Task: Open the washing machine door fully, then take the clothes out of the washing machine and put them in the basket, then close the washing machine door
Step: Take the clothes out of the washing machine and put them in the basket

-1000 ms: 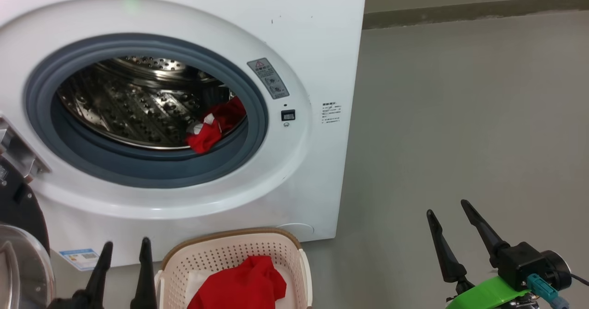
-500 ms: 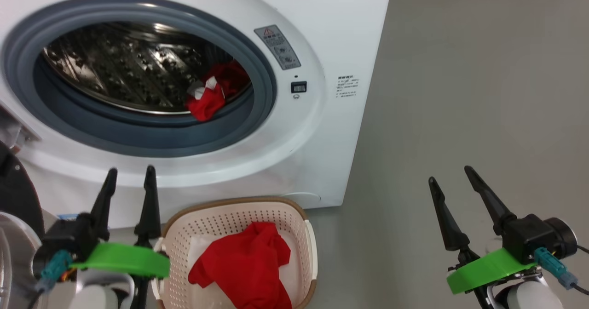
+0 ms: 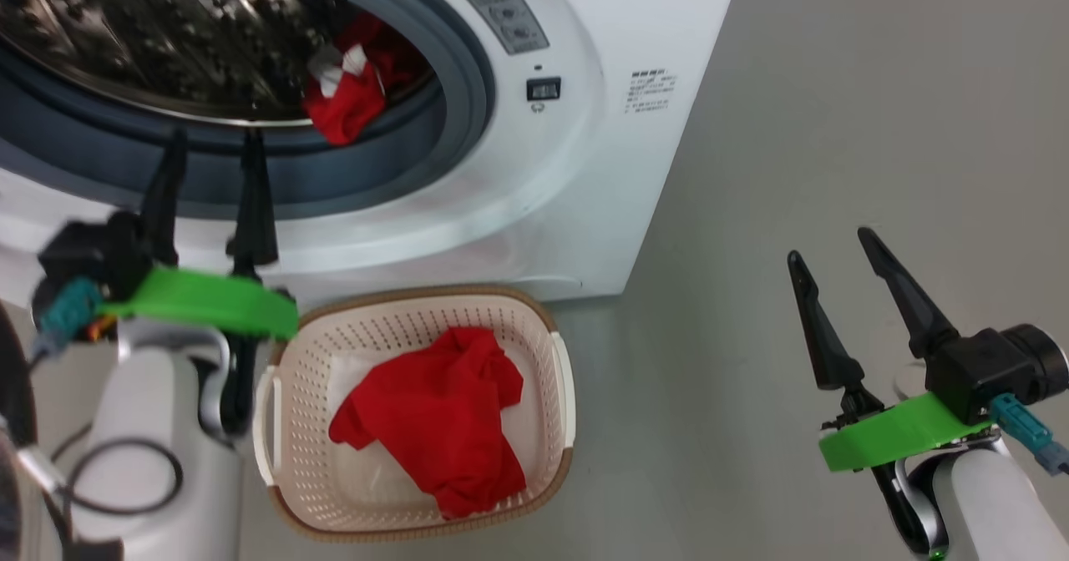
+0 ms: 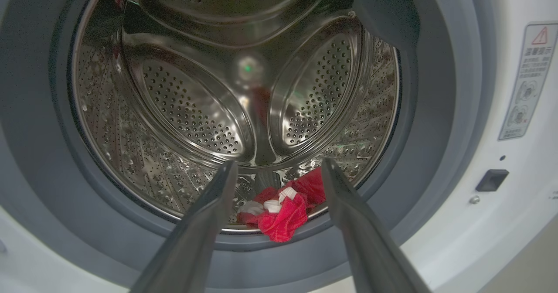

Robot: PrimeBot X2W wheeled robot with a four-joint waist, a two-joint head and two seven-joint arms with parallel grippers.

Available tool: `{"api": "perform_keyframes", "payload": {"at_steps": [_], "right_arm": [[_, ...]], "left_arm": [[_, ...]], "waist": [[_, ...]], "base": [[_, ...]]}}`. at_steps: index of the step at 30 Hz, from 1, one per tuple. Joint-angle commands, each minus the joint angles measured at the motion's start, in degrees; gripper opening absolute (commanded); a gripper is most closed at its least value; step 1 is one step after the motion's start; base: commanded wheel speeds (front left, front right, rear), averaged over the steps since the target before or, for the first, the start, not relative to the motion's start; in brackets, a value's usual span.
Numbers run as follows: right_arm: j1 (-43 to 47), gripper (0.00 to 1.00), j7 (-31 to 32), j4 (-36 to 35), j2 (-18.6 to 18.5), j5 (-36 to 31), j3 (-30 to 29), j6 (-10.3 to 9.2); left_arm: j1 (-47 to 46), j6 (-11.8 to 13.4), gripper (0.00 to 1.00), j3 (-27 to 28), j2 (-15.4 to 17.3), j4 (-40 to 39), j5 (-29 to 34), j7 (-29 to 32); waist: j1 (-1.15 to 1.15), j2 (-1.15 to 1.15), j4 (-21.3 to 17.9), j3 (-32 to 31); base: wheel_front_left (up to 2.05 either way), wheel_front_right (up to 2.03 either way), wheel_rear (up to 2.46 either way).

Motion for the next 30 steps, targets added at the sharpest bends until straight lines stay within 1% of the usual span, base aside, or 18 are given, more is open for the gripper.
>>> {"api": "perform_keyframes", "payload": {"at_steps": [1, 5, 14, 17, 20, 24, 27, 30], "right_arm": [[-1.10, 1.00, -0.36, -1.71, -0.54, -0.03, 1.36, 0.36], [-2.22, 1.00, -0.36, -2.02, -0.64, -0.14, 1.88, 0.36], [-4.88, 1.00, -0.36, -2.86, -0.79, -0.34, 2.70, 0.36], [-5.81, 1.00, -0.36, -3.08, -0.82, -0.36, 3.21, 0.36], [-6.42, 1.00, -0.36, -3.23, -0.95, -0.36, 3.56, 0.36], [-6.84, 1.00, -0.36, -3.21, -1.17, -0.36, 3.69, 0.36], [-7.25, 1.00, -0.36, -3.26, -1.25, -0.43, 3.86, 0.36], [-7.56, 1.00, -0.36, -3.37, -1.26, -0.45, 4.14, 0.36]], "left_arm": [[-2.47, -0.31, 1.00, 1.51, 1.63, -0.40, 0.76, -0.44], [-7.95, -0.35, 1.00, 1.38, 2.74, 3.04, 1.19, -0.44], [-18.96, -0.36, 1.00, 0.27, 3.65, 11.12, 0.26, -0.44], [-22.24, -0.36, 1.00, 0.38, 3.89, 14.27, -2.33, -0.44], [-25.42, -0.37, 1.00, -0.73, 3.80, 18.99, -6.78, -0.02], [-29.36, -0.37, 1.00, -4.29, 4.68, 24.48, -12.34, 4.81], [-31.45, -0.37, 1.00, -7.28, 5.91, 26.70, -14.89, 8.30], [-32.48, -0.37, 1.00, -8.89, 6.85, 28.05, -15.79, 9.93]], "waist": [[0.00, 0.00, -0.36, 3.09], [0.00, 0.00, -1.28, 5.87], [0.00, 0.00, -3.48, 12.23], [0.00, 0.00, -4.00, 13.79], [0.00, 0.00, -4.26, 14.70], [0.00, 0.00, -4.32, 15.31], [0.00, 0.00, -4.29, 15.59], [0.00, 0.00, -4.27, 15.72]], "base": [[0.00, 0.00, 0.00], [0.00, 0.00, 0.00], [0.00, 0.00, 0.00], [0.00, 0.00, 0.00], [0.00, 0.00, 0.00], [0.00, 0.00, 0.00], [0.00, 0.00, 0.00], [0.00, 0.00, 0.00]]}}
